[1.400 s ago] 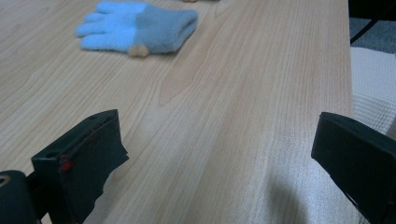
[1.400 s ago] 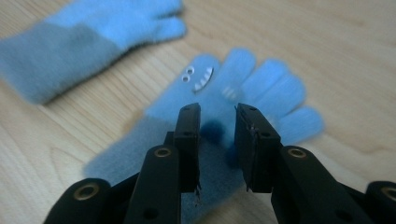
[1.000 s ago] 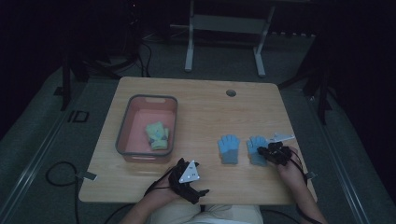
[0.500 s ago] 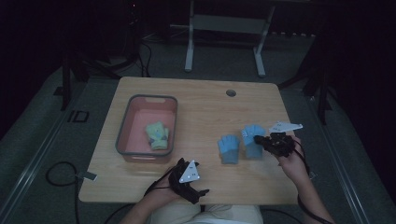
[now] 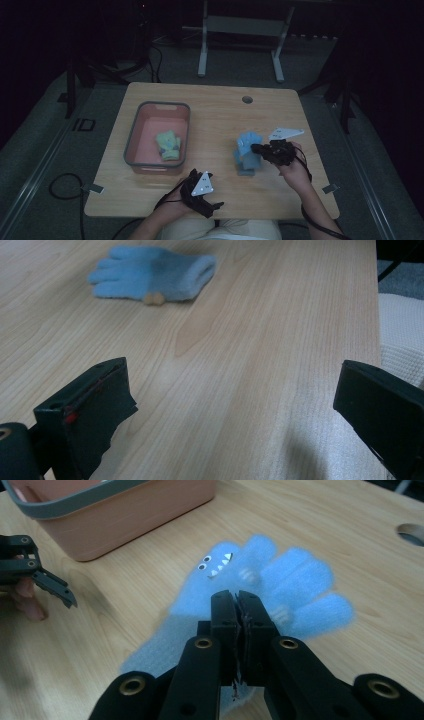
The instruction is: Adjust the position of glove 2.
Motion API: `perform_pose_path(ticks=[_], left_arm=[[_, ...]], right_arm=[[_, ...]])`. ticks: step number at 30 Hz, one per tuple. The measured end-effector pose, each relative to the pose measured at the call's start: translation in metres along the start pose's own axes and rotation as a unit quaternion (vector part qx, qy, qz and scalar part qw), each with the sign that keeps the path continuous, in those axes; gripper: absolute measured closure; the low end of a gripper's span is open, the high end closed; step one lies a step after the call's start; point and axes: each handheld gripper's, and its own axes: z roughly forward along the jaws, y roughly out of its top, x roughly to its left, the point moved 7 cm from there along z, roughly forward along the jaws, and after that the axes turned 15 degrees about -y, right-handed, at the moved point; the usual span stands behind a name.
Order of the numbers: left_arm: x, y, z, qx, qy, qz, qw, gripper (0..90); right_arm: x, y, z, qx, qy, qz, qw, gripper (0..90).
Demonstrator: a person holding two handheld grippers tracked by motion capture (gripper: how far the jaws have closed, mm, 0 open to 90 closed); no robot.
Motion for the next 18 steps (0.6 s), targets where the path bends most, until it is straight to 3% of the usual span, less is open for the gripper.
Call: perform_pose_path(ticks=[4,10,18], left_arm=[[0.002,-0.001,-0.002,0.002,0.011,0.002,0.9999,1.9],[0.002,0.000,-0.003,-0.003,0.009,-0.002,1.0000,1.9],[0.002,-0.001,-0.003,-0.003,0.007,-0.003,1.0000,1.9]], right_arm=[[0.005,-0.008,0.013,0.016,0.003,-0.003,0.9999,87.1],[0.008,-0.023,0.032,0.041,0.017,0.003,0.9990,87.1],[0.004,-0.039,0.048,0.069,0.006,0.000,0.9976,87.0]])
